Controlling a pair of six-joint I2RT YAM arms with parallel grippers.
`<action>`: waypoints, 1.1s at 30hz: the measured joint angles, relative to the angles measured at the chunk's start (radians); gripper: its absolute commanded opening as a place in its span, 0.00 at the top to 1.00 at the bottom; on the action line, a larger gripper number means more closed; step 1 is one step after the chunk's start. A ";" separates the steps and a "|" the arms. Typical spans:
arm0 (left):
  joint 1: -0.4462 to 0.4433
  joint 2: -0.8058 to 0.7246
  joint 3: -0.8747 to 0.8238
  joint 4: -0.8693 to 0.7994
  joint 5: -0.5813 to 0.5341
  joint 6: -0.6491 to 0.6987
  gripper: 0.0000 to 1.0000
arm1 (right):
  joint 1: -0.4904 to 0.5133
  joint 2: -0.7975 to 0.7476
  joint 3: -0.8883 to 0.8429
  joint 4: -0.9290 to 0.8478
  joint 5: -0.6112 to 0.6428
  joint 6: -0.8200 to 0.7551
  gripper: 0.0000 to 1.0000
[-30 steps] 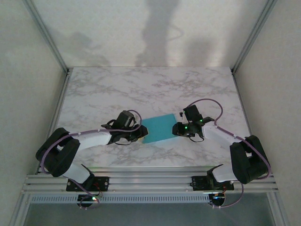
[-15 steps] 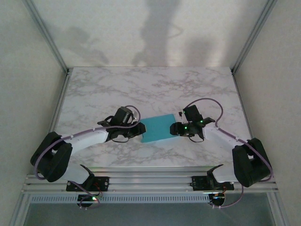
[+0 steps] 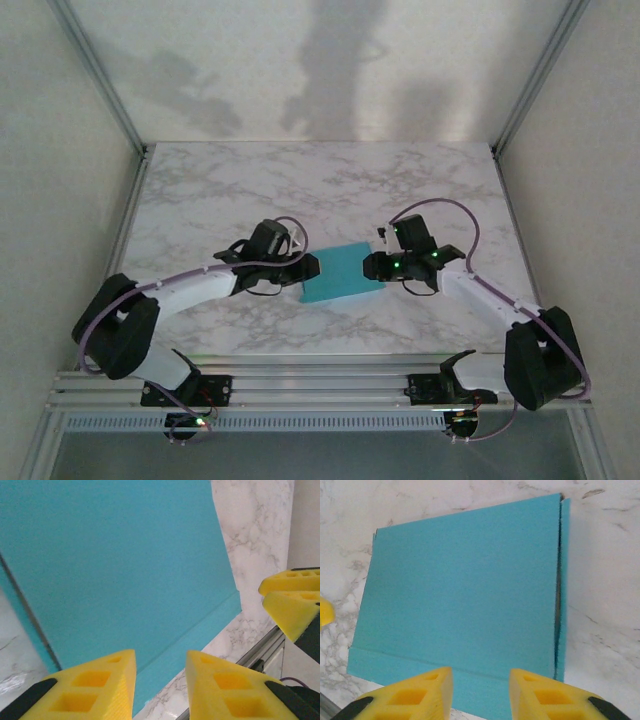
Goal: Fold the paper box
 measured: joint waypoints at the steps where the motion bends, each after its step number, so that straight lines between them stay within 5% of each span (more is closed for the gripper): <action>1: -0.006 0.016 0.000 0.005 0.004 0.000 0.67 | 0.002 0.013 0.000 0.004 -0.006 0.000 0.67; 33: -0.031 0.120 -0.011 0.005 -0.065 0.041 0.68 | 0.048 0.101 -0.056 0.046 0.024 0.026 0.66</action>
